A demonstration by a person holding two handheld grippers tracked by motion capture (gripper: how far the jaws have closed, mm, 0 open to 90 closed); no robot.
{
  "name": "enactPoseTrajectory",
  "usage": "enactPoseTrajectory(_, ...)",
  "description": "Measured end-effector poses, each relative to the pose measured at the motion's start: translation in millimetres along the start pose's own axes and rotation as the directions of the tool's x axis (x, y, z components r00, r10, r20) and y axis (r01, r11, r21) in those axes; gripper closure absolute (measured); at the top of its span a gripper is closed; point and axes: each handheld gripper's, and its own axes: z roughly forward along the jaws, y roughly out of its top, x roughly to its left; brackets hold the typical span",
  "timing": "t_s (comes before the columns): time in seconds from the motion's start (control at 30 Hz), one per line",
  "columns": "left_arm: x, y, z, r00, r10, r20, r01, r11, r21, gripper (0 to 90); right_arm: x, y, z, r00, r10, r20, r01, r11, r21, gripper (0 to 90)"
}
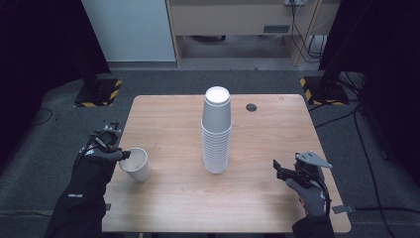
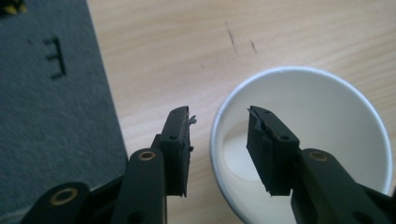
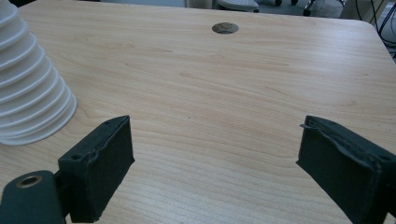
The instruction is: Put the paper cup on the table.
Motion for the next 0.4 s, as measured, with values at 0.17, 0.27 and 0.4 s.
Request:
enactPoseTrajectory(0.17,-8.7,-11.7,-13.9,0.9996,-0.013,-0.024,0.006,0.9622,-0.272,48.1,-0.5,0.2,-1.3,1.0,0.001,0.003,-0.001,1.0,-0.003,10.2)
enactPoseTrajectory(0.27,-16.4,-21.8,-17.8,0.9995,-0.031,-0.012,0.023,0.9137,-0.406,42.9,-1.2,0.1,-1.2,1.0,0.0,0.008,0.0,1.0,0.0,10.0)
enactPoseTrajectory(0.4,-28.6,-34.5,-17.4,0.9985,-0.053,0.007,0.049,0.8511,-0.523,40.3,-4.4,-0.4,-1.0,0.9991,-0.016,0.038,0.015,1.0,0.011,9.7)
